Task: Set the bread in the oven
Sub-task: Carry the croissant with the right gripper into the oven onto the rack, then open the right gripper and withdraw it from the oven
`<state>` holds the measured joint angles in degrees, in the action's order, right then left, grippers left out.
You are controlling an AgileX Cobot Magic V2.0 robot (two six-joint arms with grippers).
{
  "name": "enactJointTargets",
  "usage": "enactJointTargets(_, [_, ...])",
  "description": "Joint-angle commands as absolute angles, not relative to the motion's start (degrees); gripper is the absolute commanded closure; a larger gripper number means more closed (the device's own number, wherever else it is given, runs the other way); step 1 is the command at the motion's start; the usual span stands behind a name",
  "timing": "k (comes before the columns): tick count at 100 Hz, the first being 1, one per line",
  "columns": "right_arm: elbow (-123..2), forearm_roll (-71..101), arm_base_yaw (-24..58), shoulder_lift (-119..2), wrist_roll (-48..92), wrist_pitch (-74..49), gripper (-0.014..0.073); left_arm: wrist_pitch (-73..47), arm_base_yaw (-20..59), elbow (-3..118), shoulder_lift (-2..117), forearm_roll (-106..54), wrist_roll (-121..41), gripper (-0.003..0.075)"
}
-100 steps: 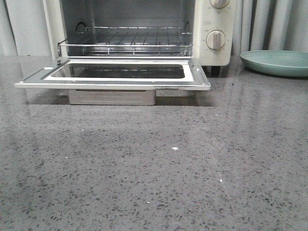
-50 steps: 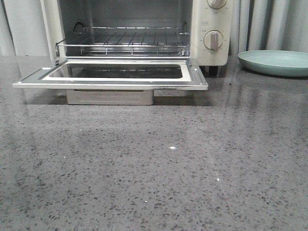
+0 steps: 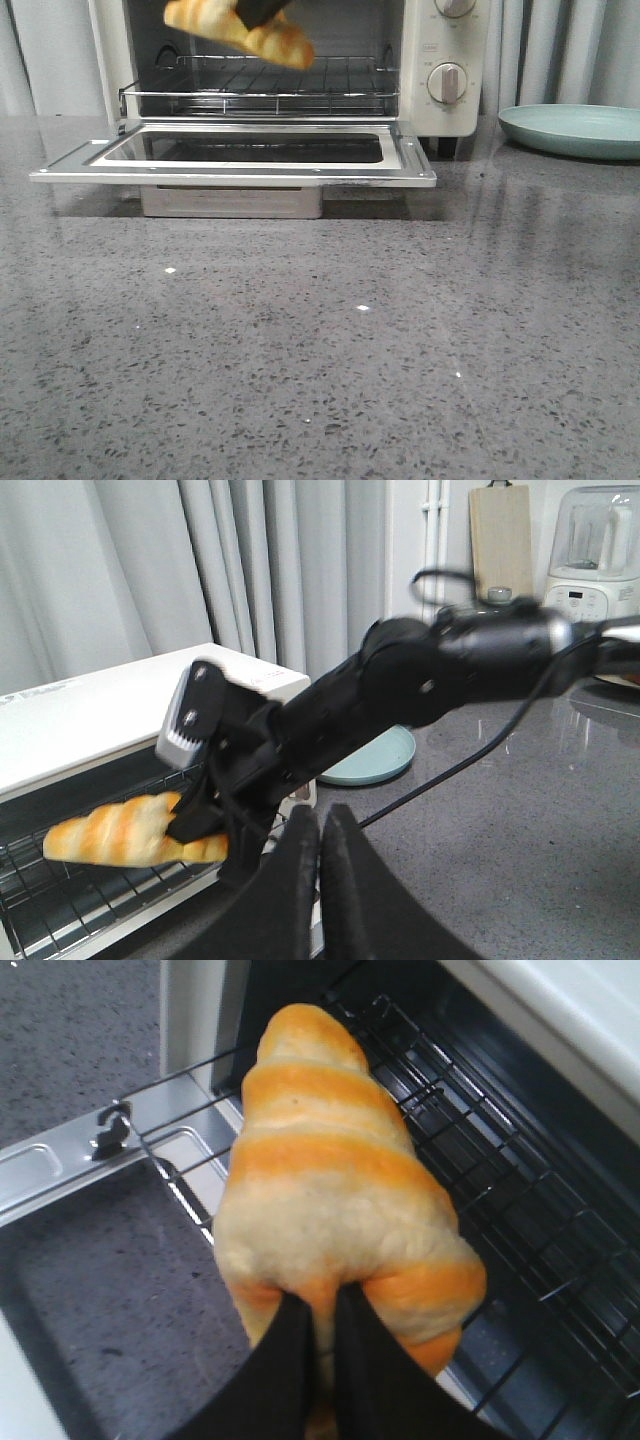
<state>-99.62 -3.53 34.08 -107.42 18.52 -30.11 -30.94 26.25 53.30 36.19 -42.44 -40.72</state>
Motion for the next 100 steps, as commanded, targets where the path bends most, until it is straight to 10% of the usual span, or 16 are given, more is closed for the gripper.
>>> enactJointTargets(1, [-102.72,-6.58,32.89,-106.16,19.28,-23.91,0.0662,-28.07,26.16,55.12,35.49,-43.96,-40.58,0.0742])
enactJointTargets(25, [-104.15,-8.86,29.55,-108.44,19.28,-23.21,0.0621,-28.91,26.16,55.12,35.01,-43.85,-40.58,0.0741])
enactJointTargets(53, [-104.65,-8.86,29.25,-108.32,13.92,-23.64,-0.0075,-29.14,26.16,55.12,35.01,-41.20,-40.58,0.0742])
enactJointTargets(69, [-104.93,-8.63,29.25,-105.14,4.61,-26.42,0.0076,-27.74,26.16,55.12,34.58,-39.24,-39.24,0.0742])
enactJointTargets(88, [-103.58,-6.05,29.50,-98.36,3.73,-31.24,0.0654,-22.20,25.94,52.15,31.31,-28.41,-30.95,0.0742])
enactJointTargets(100, [-99.40,-6.05,29.77,-92.83,3.72,-33.80,0.0646,-20.48,25.94,48.44,28.88,-24.47,-27.08,0.0742])
